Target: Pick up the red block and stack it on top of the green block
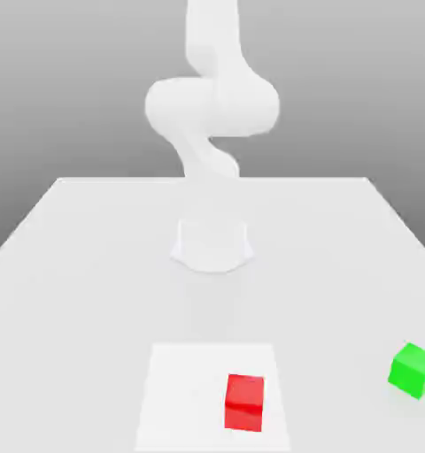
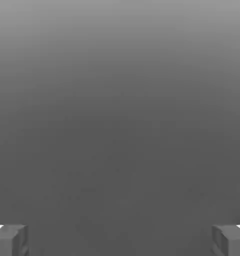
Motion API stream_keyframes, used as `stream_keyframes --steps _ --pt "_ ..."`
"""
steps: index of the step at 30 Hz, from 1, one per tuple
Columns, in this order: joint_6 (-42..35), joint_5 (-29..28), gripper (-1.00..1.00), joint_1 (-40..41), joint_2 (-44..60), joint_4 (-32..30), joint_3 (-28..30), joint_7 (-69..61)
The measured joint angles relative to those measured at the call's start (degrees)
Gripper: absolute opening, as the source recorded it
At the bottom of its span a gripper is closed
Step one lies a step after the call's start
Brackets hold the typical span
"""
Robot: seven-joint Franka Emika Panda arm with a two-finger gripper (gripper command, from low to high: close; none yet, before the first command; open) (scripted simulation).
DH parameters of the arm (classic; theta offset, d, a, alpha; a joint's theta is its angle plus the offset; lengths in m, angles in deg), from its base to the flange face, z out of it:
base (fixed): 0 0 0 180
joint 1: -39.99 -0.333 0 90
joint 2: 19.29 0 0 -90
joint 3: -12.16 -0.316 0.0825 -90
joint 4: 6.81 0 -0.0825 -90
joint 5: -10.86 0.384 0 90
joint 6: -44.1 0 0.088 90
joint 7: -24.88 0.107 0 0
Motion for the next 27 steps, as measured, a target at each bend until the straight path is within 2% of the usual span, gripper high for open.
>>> stream_keyframes --steps 15,22,27 --pt "14.0 -3.1 0.0 2.0 31.6 -9.2 -4.8 9.5" --pt "20.5 -2.5 0.0 1.1 46.0 -13.5 -5.6 12.5" --pt "28.1 -4.1 0.0 -0.1 56.3 -13.2 -4.2 14.5"
